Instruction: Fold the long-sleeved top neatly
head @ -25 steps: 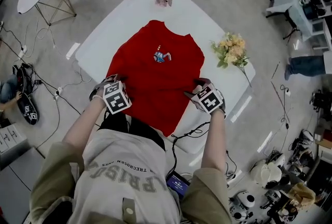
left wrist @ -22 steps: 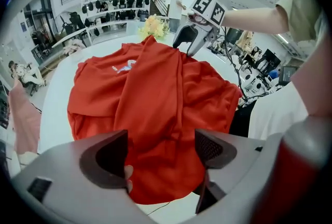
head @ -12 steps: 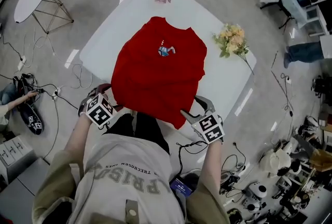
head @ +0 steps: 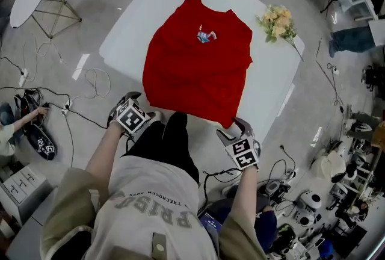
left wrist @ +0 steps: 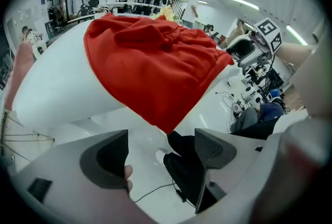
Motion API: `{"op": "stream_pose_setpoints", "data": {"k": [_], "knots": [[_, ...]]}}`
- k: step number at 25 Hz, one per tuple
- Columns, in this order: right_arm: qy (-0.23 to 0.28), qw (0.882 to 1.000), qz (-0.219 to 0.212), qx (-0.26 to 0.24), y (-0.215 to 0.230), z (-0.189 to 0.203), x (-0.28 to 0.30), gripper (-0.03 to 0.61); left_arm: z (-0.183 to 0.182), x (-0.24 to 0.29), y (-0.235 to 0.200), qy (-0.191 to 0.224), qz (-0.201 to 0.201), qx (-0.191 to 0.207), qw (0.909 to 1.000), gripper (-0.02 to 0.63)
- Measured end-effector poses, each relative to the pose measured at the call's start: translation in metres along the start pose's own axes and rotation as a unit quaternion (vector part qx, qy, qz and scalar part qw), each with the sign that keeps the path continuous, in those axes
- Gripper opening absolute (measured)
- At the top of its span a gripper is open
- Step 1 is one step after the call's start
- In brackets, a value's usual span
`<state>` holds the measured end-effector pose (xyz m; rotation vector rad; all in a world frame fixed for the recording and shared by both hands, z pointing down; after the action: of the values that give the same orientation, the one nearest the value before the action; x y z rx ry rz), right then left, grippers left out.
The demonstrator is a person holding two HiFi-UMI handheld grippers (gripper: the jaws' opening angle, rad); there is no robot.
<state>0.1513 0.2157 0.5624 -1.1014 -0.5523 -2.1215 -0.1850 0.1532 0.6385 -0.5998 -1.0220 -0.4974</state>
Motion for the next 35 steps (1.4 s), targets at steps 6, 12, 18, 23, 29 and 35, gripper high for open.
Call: {"op": "stream_pose_setpoints", "data": {"k": [6,12,18,23,29,35], "knots": [[-0.021,0.999,0.035,0.009,0.005,0.002,0.005,0.295,-0.007,0.033,0.007,0.016,0.01,-0.012,0.9998,0.393],[-0.04,0.998,0.052,0.001,0.008,0.009,0.007,0.277,-0.007,0.031,0.008,0.028,-0.003,-0.02,0.9994,0.175],[-0.061,0.996,0.057,-0.033,0.01,0.009,0.006,0.201,-0.006,0.005,0.004,0.042,0.007,-0.008,0.9991,0.029],[-0.067,0.996,0.032,-0.058,0.001,0.008,-0.003,0.119,-0.003,-0.041,0.01,0.054,0.019,0.022,0.9981,0.022],[-0.07,0.994,-0.031,-0.078,-0.018,-0.001,-0.019,0.098,-0.005,-0.098,0.012,0.061,0.01,0.043,0.9972,0.02],[-0.056,0.992,-0.072,-0.082,-0.015,-0.023,-0.034,0.091,-0.02,-0.119,0.007,0.059,-0.008,0.042,0.9973,0.018]]}}
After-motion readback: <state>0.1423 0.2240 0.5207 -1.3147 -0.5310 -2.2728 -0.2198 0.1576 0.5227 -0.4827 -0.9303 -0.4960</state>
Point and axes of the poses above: the fingertips, and each gripper's own axes: x forward along the fingers, y to its right, z out of its underside, the point moved 7 cm from there along -x, backward along the fingers, and after that the axes turned 5 degrees about y, right-handed, at the moved point
